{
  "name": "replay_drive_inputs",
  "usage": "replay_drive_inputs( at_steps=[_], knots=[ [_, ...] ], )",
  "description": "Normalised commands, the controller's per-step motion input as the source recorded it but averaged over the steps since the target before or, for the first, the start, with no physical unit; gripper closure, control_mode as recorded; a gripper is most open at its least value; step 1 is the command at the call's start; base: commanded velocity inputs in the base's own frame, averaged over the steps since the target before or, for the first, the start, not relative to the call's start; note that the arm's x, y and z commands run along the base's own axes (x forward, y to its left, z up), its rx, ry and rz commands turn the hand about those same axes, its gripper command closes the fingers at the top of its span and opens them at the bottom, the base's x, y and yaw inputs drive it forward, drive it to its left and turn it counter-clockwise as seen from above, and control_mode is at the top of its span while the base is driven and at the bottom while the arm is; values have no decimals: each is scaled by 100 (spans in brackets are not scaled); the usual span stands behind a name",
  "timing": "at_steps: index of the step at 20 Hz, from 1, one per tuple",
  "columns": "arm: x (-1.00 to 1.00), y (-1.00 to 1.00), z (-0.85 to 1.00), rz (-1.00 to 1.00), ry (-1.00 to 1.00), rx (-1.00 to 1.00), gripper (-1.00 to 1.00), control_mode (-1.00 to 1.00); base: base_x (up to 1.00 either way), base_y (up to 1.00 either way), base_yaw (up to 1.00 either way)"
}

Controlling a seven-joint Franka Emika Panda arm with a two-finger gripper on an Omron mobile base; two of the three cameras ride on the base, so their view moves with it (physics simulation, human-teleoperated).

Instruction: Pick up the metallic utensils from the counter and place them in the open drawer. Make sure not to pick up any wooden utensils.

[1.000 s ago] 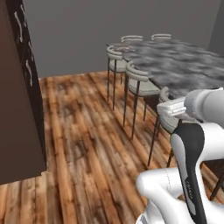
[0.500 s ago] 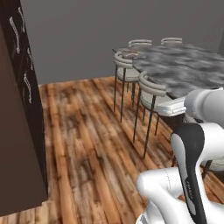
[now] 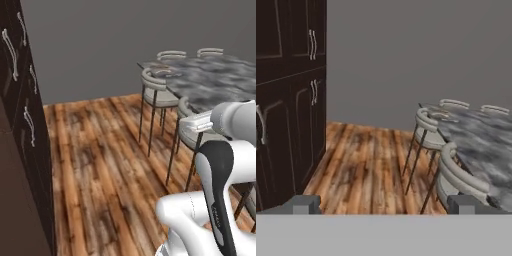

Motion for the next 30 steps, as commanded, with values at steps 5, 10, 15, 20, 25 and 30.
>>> replay_drive_inputs(
  at_steps=[5,10,15,20,25,30],
  knots=[
    [0,0,0,0,0,0,-100,100,100,0,0],
    [0,0,0,0,0,0,-100,100,100,0,0],
    [0,0,0,0,0,0,-100,100,100,-1,0],
    [0,0,0,0,0,0,-100,100,100,-5,2],
    [0,0,0,0,0,0,-100,100,100,0,0],
    [0,0,0,0,0,0,-100,100,100,12,-24]
  ],
)
